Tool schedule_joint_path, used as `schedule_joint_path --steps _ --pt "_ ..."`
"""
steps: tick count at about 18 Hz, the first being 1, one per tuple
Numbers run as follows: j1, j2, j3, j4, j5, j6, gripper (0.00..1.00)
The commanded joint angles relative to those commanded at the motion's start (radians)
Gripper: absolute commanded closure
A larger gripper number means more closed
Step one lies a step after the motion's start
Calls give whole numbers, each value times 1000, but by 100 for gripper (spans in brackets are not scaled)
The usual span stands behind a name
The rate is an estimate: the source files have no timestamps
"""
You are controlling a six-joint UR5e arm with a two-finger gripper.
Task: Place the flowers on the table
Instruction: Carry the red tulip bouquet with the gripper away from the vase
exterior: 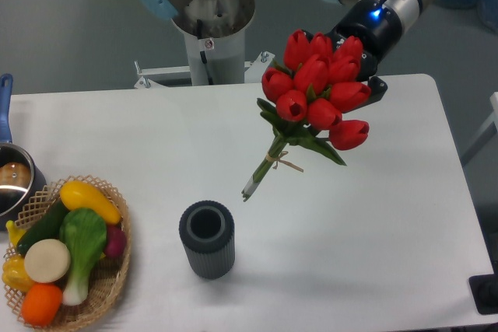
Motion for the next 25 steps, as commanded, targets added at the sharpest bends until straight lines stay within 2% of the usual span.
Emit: schedule_joint_path --steps 7,9,14,18,20,21,23,25 --pt "17 11 8 -2 90 -25 66" --pt "29 21 8 -3 156 -26 66" --pt "80 40 15 -6 391 -28 66" --pt "127 54 0 -14 631 -20 66" --pt "126 52 0 -15 748 -11 67" --pt "123 45 2 -15 856 -5 67" --pt "109 38 -3 -18 993 50 67" --pt "83 19 0 -57 1057 109 67"
